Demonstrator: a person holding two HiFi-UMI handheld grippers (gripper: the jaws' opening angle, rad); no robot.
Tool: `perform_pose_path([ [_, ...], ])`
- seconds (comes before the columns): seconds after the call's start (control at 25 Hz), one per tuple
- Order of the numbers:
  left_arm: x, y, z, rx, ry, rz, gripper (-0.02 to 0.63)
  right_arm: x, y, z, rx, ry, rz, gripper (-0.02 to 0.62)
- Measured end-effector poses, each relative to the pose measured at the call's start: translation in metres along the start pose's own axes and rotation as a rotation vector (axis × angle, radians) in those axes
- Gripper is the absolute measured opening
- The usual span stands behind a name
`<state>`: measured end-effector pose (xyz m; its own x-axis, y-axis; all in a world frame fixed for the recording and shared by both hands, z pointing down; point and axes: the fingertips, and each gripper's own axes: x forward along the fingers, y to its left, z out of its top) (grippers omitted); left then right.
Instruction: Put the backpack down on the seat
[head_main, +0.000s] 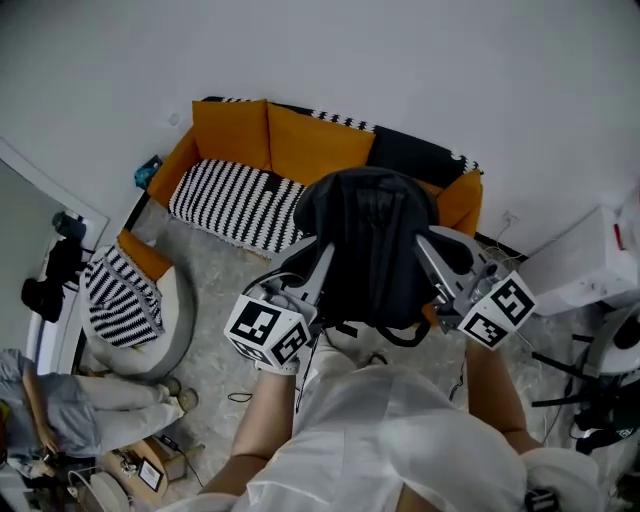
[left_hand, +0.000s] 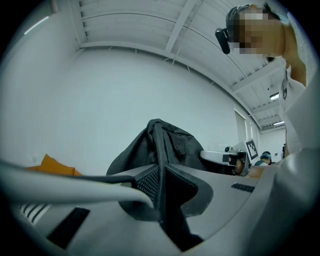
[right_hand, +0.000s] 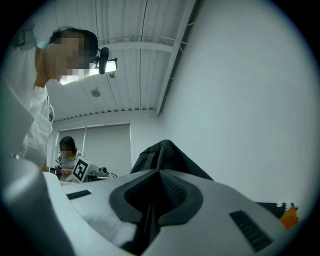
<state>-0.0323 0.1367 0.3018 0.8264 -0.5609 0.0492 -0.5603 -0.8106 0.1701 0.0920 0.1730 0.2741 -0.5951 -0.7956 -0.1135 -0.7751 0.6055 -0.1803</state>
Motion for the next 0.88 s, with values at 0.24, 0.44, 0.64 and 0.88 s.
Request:
perform_pose_path([
  [0.24,-0.011,0.048,0.002,-0.022,0.006,0.042,0.052,0.053,0.003,-0.012,0.019,0.027,0.054,0.023],
  [0.44,-0.011,0.09,0.002,-0.035,0.016,0.045,0.052,0.095,-0.002,-0.024,0.044,0.045,0.069,0.023],
  [0.64,-0.008,0.133,0.006,-0.048,0.024,0.008,0.052,0.138,-0.006,-0.031,0.048,0.048,0.053,0.023],
  [0.88,-0.002,0.17,0.011,-0.044,0.035,-0.058,0.052,0.172,-0.011,-0.037,0.043,0.032,-0.001,0.023],
])
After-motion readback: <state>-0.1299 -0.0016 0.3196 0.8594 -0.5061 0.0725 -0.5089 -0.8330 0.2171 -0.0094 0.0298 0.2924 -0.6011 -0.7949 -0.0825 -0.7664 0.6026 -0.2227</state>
